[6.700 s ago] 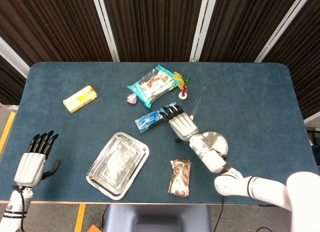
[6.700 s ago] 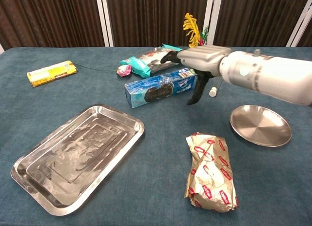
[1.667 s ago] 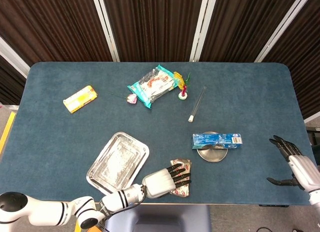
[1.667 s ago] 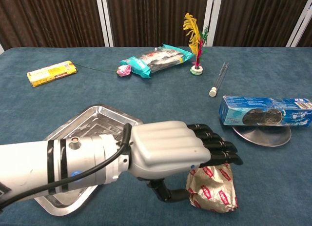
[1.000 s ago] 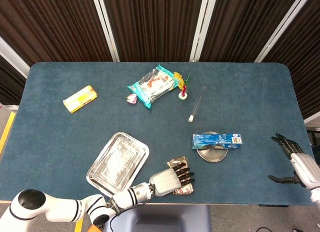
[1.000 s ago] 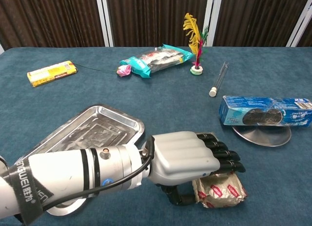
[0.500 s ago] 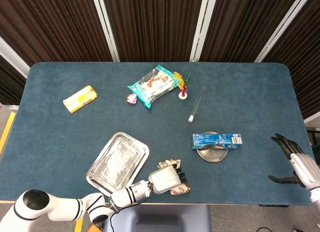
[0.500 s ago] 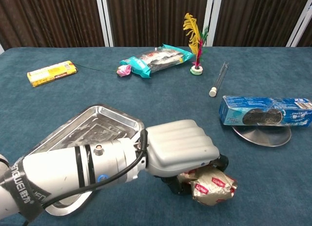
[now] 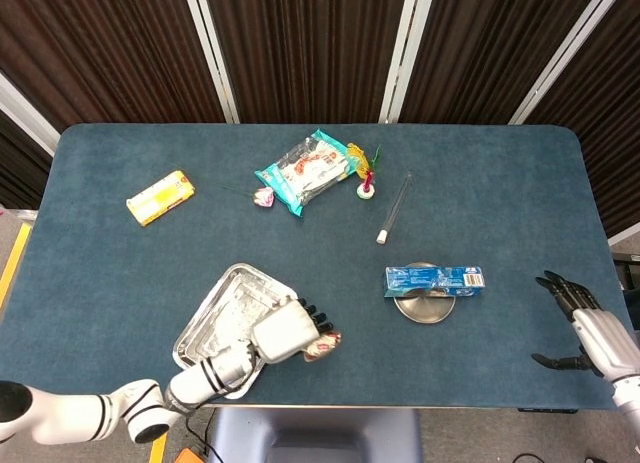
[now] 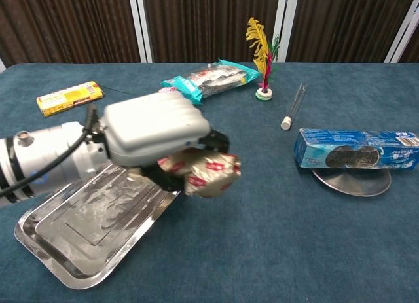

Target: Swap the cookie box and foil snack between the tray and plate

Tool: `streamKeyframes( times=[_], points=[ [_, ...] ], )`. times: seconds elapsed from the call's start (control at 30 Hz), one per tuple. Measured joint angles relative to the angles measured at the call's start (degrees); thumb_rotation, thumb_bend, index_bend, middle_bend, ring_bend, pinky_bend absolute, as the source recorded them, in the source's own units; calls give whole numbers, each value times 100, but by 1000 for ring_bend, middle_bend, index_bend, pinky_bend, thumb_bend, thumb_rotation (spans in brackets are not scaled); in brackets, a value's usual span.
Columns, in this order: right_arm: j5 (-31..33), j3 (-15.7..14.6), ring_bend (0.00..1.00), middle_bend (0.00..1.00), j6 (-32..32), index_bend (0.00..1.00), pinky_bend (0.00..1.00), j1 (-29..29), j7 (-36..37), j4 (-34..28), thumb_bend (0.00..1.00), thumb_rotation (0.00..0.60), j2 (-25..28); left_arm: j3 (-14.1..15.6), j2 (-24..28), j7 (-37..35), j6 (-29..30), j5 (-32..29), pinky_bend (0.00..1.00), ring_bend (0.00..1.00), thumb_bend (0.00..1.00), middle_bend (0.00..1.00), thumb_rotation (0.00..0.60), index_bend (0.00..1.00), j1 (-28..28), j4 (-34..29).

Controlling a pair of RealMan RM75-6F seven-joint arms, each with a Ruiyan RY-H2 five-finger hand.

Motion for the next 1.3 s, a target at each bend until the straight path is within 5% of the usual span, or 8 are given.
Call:
streamKeyframes(
  times=[0.07,0.17,0.37,0.43,0.7,0.9,1.1,1.3],
  points=[
    [11,4,0,0,-2,0,0,-6,-79,-17,183,600,-17,36,169,10,37,-160,868,621,456,718,600,608,146,103],
    [81,22,0,0,-45,0,0,-2,-214,-54,183,600,-55,75,273,-116,14,-453,760,523,445,584,600,456,289,260],
    [161,51,0,0,-88,0,0,0,-374,-114,183,600,-108,145,441,-434,-159,-765,383,136,399,135,600,42,449,271],
    [134,39,0,0,-105,0,0,5,-437,-131,183,600,-121,144,466,-431,-227,-854,228,7,387,5,600,0,465,194],
    [99,27,0,0,-48,0,0,-32,-572,-194,182,600,-130,199,894,-61,-430,-1427,115,0,378,0,600,0,615,-762],
    [13,10,0,0,194,0,0,-152,-727,-234,182,600,-91,565,1617,243,-8,-1334,84,0,369,0,600,0,1050,-1570],
    [-166,-22,0,0,539,0,0,-321,-1154,-268,182,600,-112,1027,2089,-100,1375,-866,64,0,367,0,600,0,2000,-1804],
    [-214,1,0,0,809,0,0,-482,-2098,-299,182,600,-370,1215,2090,-1149,3317,-556,29,0,375,0,600,0,3311,-910]
  ],
)
